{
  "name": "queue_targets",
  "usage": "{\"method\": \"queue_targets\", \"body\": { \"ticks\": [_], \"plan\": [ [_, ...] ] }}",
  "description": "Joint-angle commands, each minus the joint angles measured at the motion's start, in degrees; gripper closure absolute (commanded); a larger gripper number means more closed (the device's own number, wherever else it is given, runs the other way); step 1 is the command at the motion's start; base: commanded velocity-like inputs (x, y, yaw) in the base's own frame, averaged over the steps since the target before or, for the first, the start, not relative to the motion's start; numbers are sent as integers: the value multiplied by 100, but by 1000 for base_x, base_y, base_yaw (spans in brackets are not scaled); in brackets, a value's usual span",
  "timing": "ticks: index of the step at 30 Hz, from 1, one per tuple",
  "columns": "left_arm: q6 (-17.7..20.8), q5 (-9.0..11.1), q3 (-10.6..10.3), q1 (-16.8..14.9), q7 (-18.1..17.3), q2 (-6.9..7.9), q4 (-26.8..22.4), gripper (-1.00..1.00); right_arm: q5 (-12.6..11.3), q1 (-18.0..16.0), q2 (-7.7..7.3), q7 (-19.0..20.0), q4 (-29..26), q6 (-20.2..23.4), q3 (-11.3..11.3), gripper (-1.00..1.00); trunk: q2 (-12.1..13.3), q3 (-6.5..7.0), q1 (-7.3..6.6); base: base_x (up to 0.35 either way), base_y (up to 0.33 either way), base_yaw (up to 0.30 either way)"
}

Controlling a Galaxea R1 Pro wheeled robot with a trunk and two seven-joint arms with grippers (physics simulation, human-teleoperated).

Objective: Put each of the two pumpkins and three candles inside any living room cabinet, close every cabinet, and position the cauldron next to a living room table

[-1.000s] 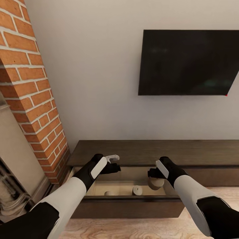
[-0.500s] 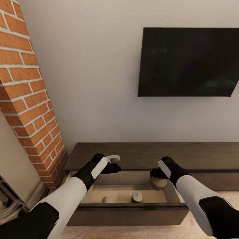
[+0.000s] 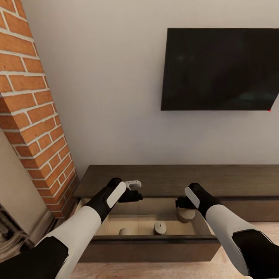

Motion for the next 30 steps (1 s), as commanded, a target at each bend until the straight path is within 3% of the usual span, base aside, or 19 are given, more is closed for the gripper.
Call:
{"method": "queue_targets", "body": {
  "ticks": [1,9,19,27,30],
  "plan": [
    [12,52,-12,-5,50,0,-12,-100,-60,-1,-8,-37,-11,16,41,100,-44,-24,22,0,0,0],
    [325,52,-13,-5,58,0,-168,-100,-61,-3,-12,-16,-11,-27,50,100,-365,-184,198,0,0,0],
    [355,52,-13,-5,59,0,-342,-100,-54,-1,-40,-11,-6,-265,55,100,-766,-390,417,0,0,0],
    [363,60,-13,-5,59,0,-503,-100,-52,-3,-54,-7,-5,-335,59,100,-766,-391,417,0,0,0],
    [363,61,-13,-5,59,0,-508,-100,-52,-3,-54,-7,-4,-336,59,100,-887,-444,483,0,0,0]
  ]
}}
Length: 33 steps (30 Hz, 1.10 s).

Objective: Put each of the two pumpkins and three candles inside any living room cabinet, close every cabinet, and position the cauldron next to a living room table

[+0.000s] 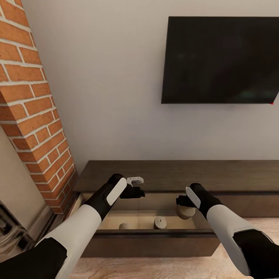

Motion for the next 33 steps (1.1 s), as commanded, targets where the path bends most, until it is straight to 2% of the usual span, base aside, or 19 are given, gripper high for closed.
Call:
{"method": "queue_targets", "body": {
  "ticks": [1,11,18,26,33],
  "plan": [
    [11,54,-10,-5,52,0,-4,-100,-58,-3,-7,-40,-11,24,42,100,-44,-24,22,0,0,0],
    [18,46,-10,-5,52,0,-10,-100,-58,-3,-8,-40,-11,24,39,100,-445,-203,241,0,0,0],
    [18,37,-10,-5,52,0,-15,-100,-55,-3,-8,-50,-12,36,36,100,-445,-203,241,7,0,0],
    [18,37,-10,-5,52,0,-14,-100,-50,-3,-30,-88,-2,47,25,100,-445,-203,241,227,0,0],
    [18,36,-13,-5,52,0,-15,-100,-50,-3,-60,-110,194,122,4,100,-445,-203,241,29,0,0]
  ]
}}
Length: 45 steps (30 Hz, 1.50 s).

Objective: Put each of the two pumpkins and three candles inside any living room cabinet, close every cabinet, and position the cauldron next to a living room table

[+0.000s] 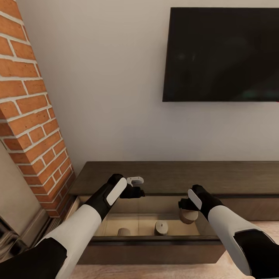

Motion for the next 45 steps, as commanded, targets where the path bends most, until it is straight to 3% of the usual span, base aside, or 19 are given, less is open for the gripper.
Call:
{"method": "queue_targets", "body": {
  "ticks": [1,8,15,24,34,45],
  "plan": [
    [9,54,-12,-4,52,0,-3,-100,-62,-3,-7,-40,10,24,37,100,-3,-5,-1,3,0,0],
    [19,47,-44,-4,52,0,-9,-100,-79,-77,-3,-35,63,27,33,100,-3,-5,-1,1,0,0],
    [407,31,-51,-4,68,0,-289,-100,-84,-99,3,11,48,-47,42,100,-3,-5,-1,0,0,0],
    [440,36,-51,-4,76,0,-360,-100,-76,-99,-6,-10,53,-51,41,100,-3,-59,-1,0,0,62],
    [452,45,-51,-4,353,0,-474,-100,-76,-99,-39,-14,58,-51,42,100,-3,-148,-1,0,0,55],
    [452,46,-51,-4,375,0,-475,-100,-90,-99,-85,19,58,-57,42,100,-3,-176,-1,0,0,-193]
  ]
}}
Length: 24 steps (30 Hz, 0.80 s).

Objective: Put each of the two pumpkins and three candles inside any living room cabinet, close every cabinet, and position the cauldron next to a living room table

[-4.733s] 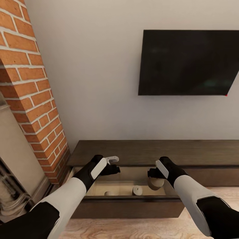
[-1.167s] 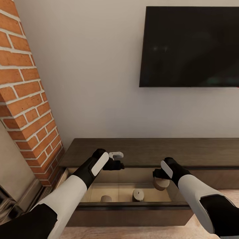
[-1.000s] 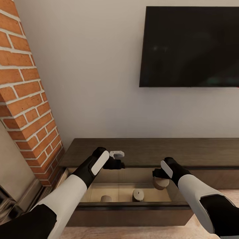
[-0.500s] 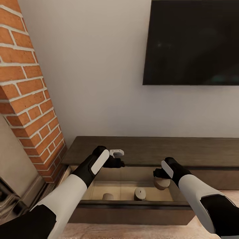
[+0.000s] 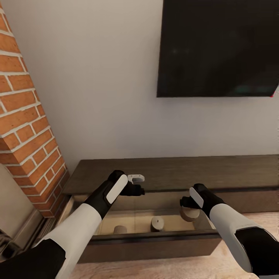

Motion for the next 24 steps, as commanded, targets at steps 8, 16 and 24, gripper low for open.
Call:
{"method": "queue_targets", "body": {
  "ticks": [8,16,24],
  "plan": [
    [7,55,-8,-4,57,0,-4,-100,-55,-2,4,-22,-11,20,46,100,-2,-32,-1,0,0,-27],
    [6,55,-8,-4,65,0,-3,-100,-50,-2,4,-20,-11,20,55,100,-2,-104,-1,0,0,23],
    [6,55,-8,-4,190,0,-5,-100,-50,-2,4,-19,-11,20,63,100,-2,-178,-1,0,0,86]
  ]
}}
